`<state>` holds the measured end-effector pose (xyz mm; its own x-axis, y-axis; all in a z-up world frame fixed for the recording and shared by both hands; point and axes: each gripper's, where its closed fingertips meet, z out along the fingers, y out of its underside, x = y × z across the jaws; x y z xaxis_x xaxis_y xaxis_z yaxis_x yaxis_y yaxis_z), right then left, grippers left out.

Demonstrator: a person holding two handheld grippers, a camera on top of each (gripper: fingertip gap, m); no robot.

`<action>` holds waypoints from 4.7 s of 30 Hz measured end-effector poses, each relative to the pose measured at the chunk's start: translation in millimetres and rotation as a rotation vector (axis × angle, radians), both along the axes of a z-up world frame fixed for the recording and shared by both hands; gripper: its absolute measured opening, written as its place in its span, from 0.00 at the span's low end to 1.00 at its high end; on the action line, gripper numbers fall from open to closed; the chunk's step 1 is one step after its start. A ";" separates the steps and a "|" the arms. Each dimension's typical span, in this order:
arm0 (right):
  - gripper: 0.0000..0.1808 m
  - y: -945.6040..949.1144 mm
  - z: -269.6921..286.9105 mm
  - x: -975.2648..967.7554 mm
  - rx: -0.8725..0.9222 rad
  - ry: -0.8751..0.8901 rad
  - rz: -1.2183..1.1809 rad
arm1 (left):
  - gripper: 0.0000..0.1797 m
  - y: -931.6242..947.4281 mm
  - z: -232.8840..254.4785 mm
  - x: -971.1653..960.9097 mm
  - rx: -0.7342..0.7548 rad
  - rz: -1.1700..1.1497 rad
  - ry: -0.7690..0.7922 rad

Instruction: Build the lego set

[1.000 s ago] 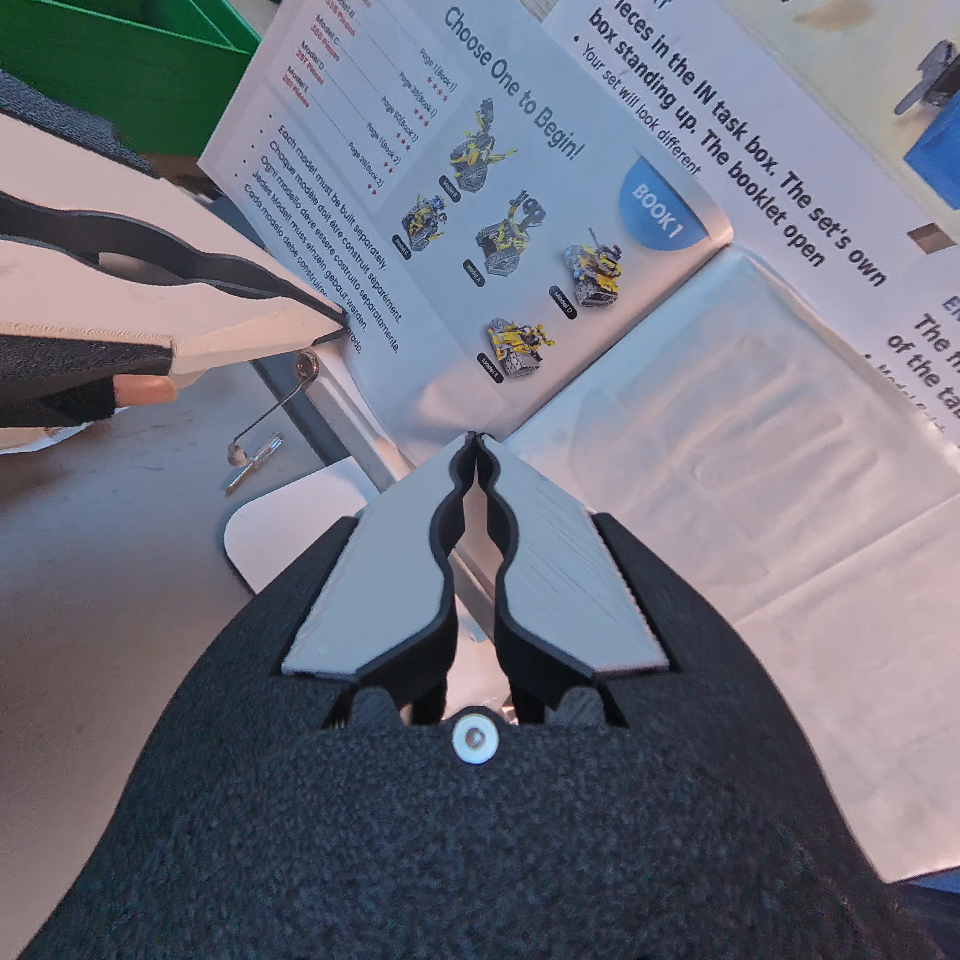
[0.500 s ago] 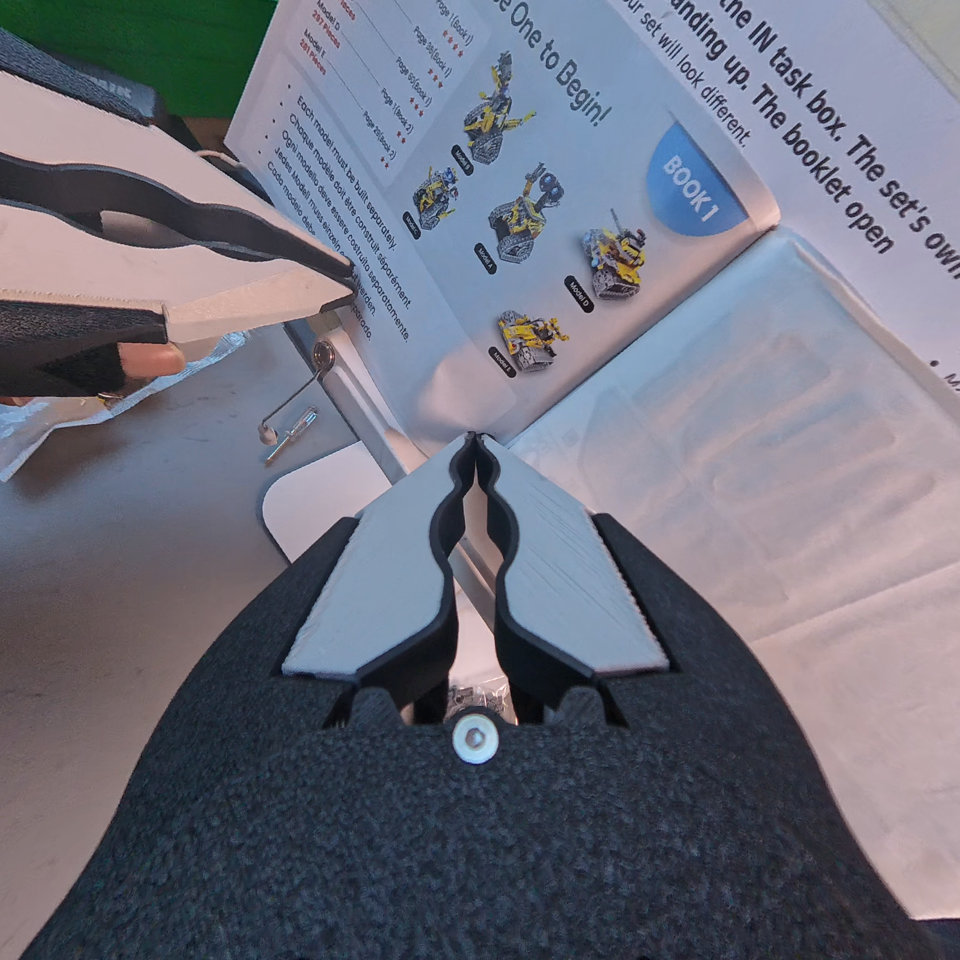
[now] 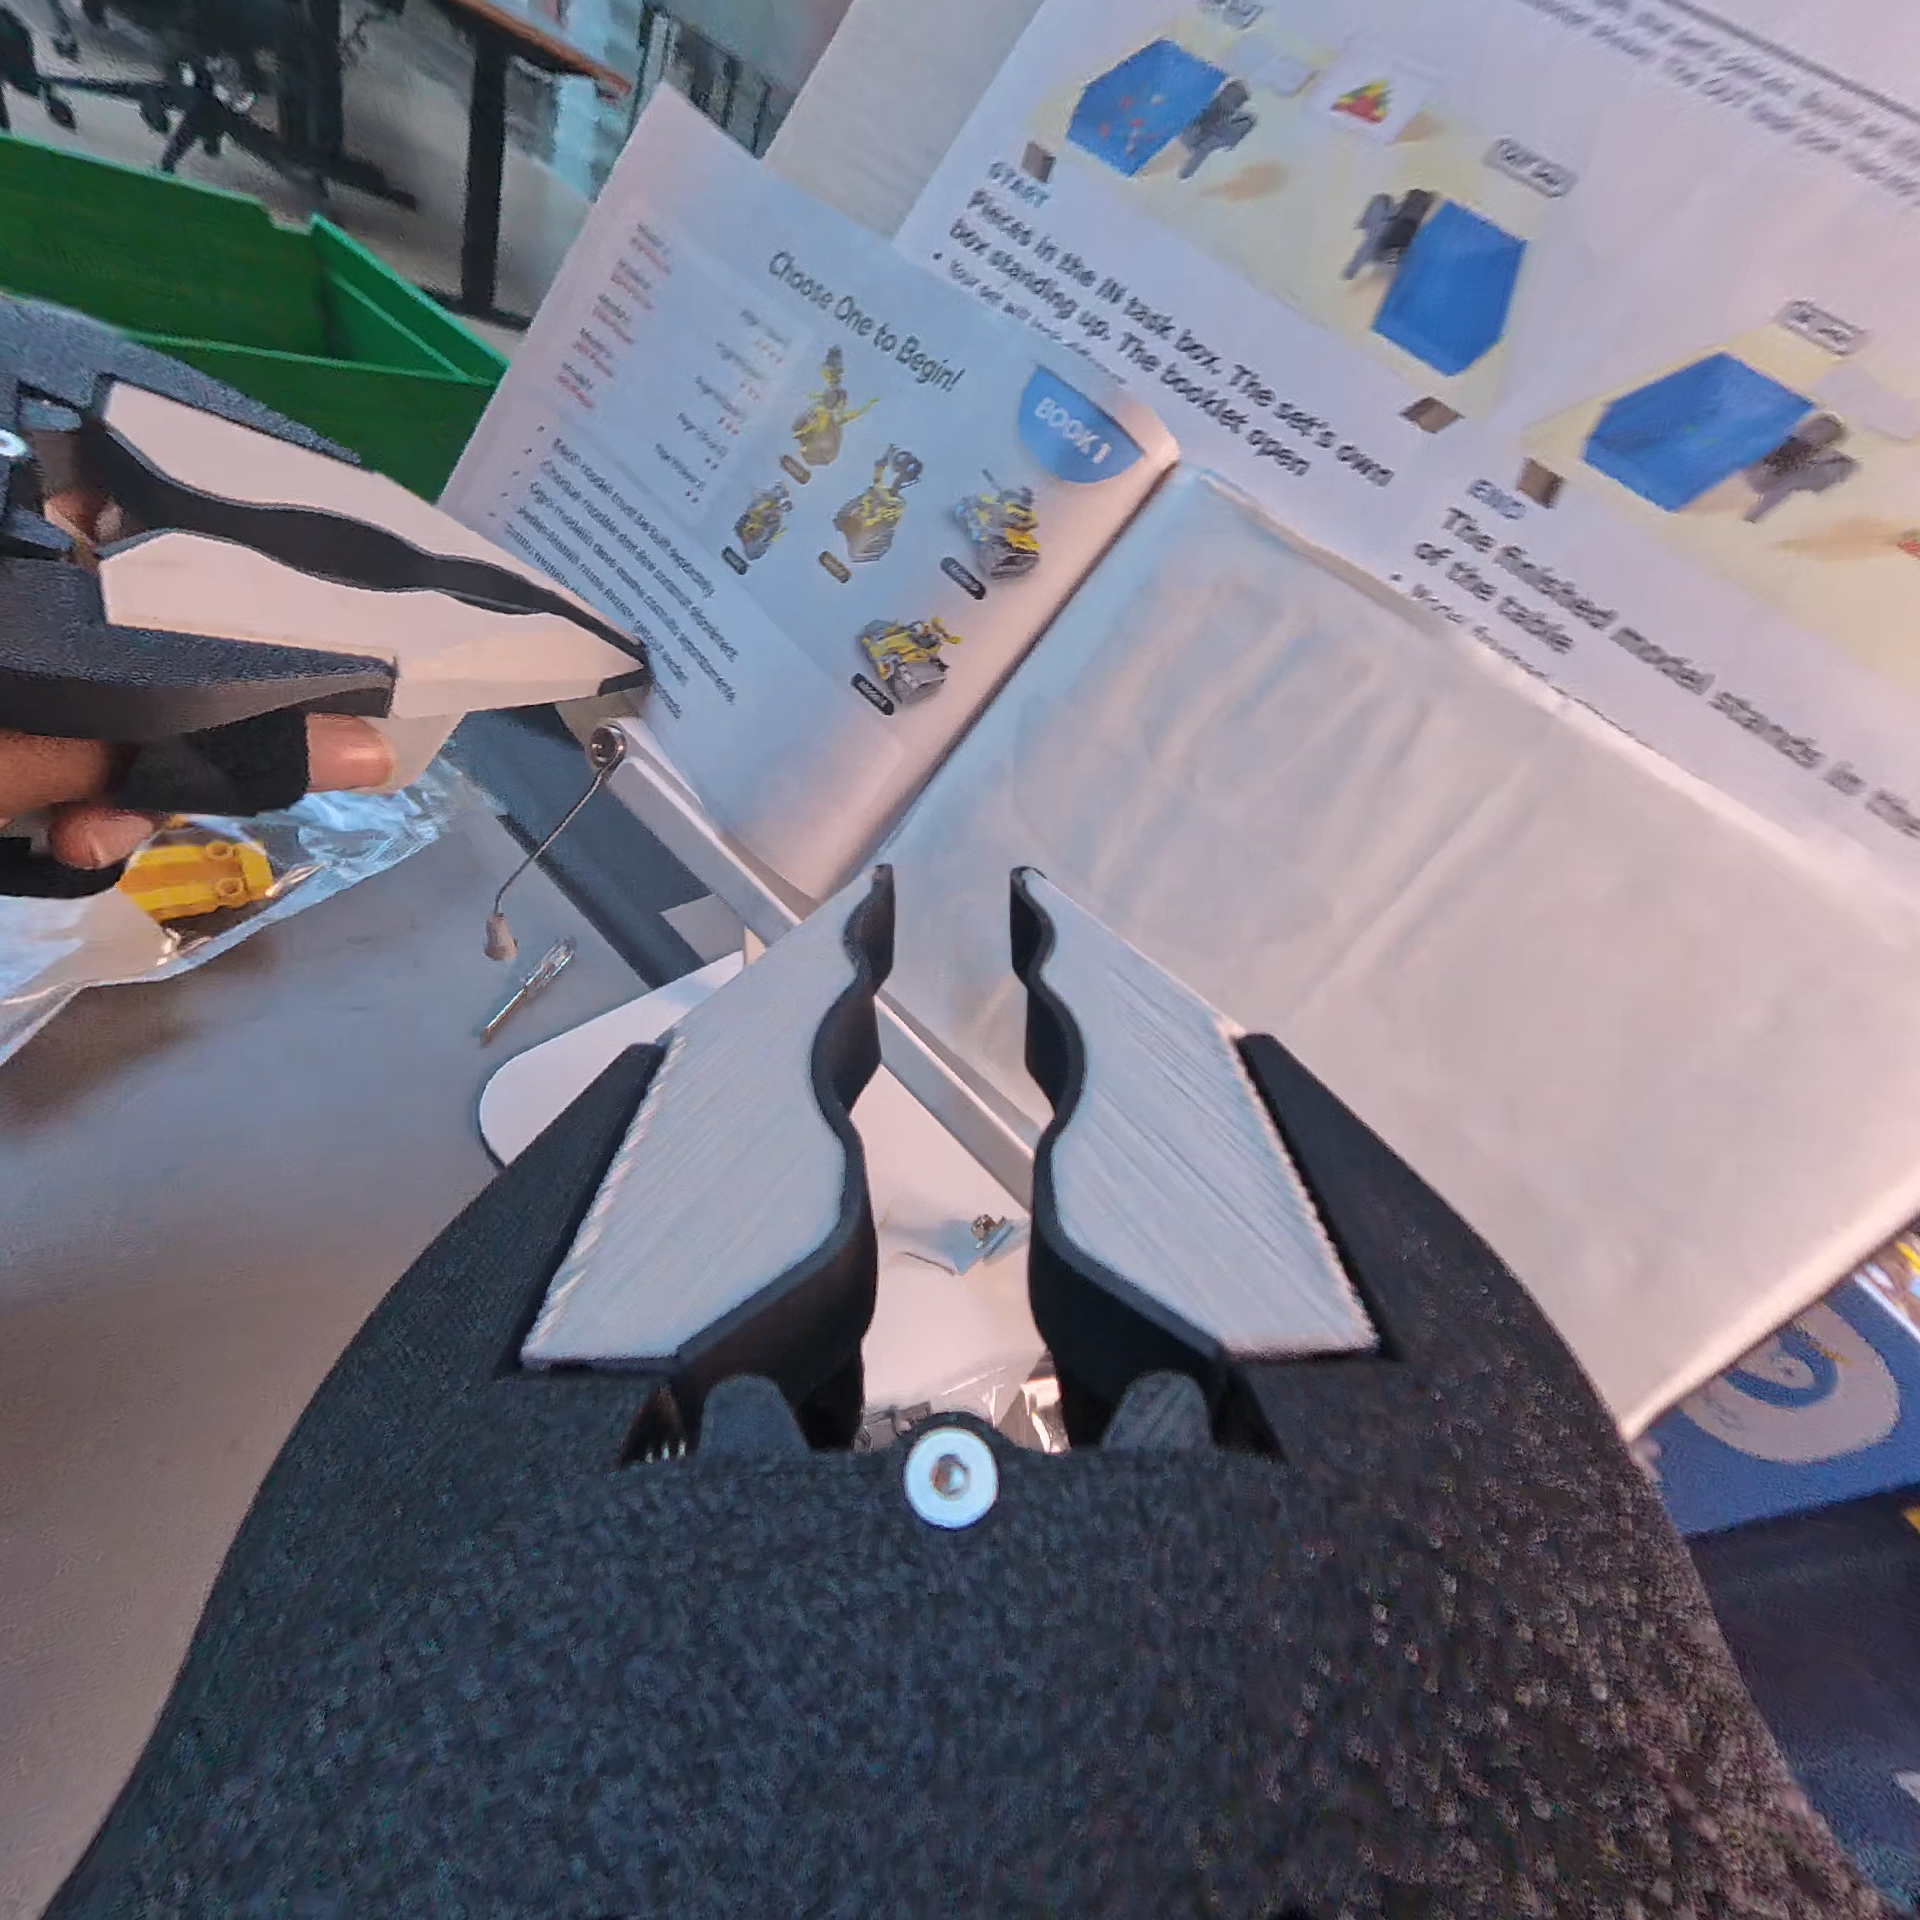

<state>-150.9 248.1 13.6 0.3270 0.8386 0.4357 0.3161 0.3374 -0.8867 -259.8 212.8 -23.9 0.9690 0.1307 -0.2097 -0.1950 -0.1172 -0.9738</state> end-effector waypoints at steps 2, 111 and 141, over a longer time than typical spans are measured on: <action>0.11 7.9 4.8 17.4 -0.004 0.061 -0.049 | 0.01 -0.5 0.8 0.4 0.001 -0.003 -0.004; 0.24 -118.0 -188.6 66.9 0.195 -0.597 0.261 | 0.14 -11.2 21.6 25.3 0.028 -0.157 -0.105; 0.12 -161.0 -209.9 113.3 -0.163 -0.683 0.629 | 0.14 -4.5 5.5 22.4 0.001 -0.177 -0.111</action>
